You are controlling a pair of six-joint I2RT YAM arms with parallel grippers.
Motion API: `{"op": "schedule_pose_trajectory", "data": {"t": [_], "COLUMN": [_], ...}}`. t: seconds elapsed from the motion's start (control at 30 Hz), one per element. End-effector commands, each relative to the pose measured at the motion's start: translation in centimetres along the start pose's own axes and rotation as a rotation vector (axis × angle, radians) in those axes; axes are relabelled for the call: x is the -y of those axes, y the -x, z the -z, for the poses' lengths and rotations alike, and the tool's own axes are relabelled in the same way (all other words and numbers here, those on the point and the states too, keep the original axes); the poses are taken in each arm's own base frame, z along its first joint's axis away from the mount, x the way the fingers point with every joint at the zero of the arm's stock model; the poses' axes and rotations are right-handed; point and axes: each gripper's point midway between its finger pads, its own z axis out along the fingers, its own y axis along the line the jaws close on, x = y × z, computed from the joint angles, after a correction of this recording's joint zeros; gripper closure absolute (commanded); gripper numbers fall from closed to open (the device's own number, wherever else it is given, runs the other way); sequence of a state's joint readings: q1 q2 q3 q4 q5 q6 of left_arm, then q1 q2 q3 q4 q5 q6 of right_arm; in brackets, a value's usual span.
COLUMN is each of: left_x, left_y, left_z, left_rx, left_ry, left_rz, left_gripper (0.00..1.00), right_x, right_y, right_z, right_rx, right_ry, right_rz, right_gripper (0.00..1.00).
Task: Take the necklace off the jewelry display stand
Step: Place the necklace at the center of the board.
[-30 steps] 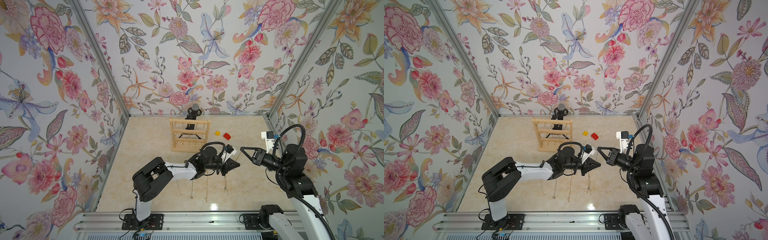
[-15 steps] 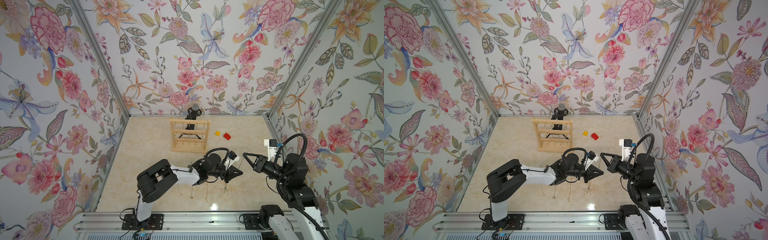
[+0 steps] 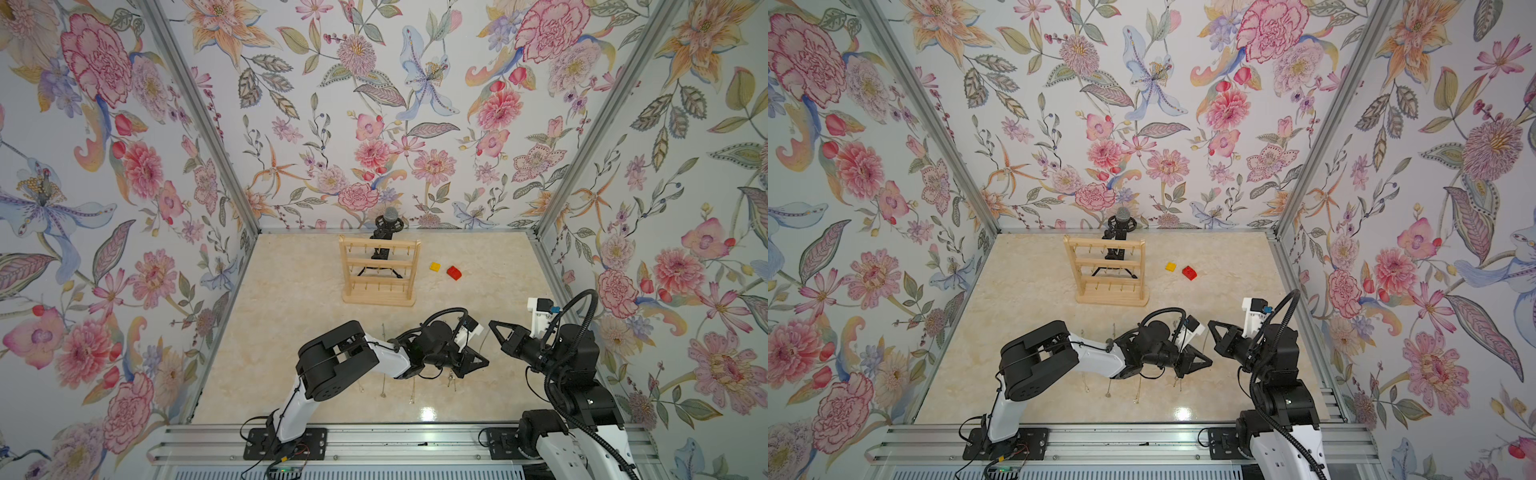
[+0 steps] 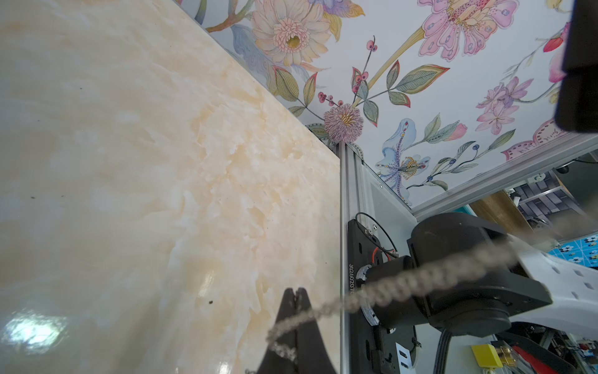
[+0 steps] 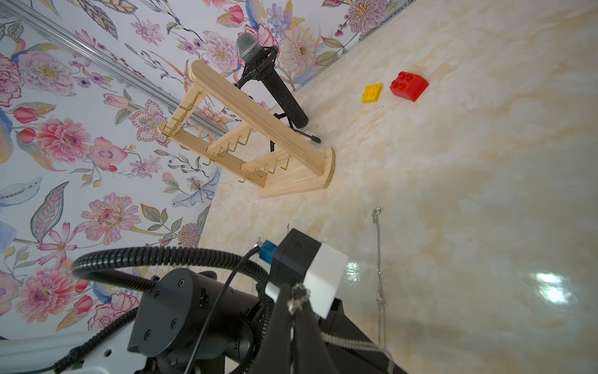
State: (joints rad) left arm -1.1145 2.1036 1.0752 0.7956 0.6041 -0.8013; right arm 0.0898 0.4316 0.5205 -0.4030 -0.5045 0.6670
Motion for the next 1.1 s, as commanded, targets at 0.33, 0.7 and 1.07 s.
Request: {"op": "schedule_pose_trajectory", "data": {"t": [0.33,0.7,1.07], "left_x": [0.1,-0.7,-1.2], "left_y": [-1.3,-3.7,-5.3], "left_z": [-2.0,-3.5,-3.5], "left_rx": [-0.004,-0.082,-0.109], "left_ry": [-0.044,0.006,0.065], "left_rz": [0.127,0.159,0.195], "left_gripper": [1.0,1.0,1.0], "right_x": [3.9,4.9,4.8], "right_y": [-2.0,-2.9,-3.8], "right_z": [-0.7,-0.9,-1.1], "right_rx": [-0.006,-0.014,-0.052], "right_ry": [-0.104,-0.123,-0.102], "right_rz": [-0.065,-0.08,-0.095], "right_gripper": [1.0,1.0,1.0]}}
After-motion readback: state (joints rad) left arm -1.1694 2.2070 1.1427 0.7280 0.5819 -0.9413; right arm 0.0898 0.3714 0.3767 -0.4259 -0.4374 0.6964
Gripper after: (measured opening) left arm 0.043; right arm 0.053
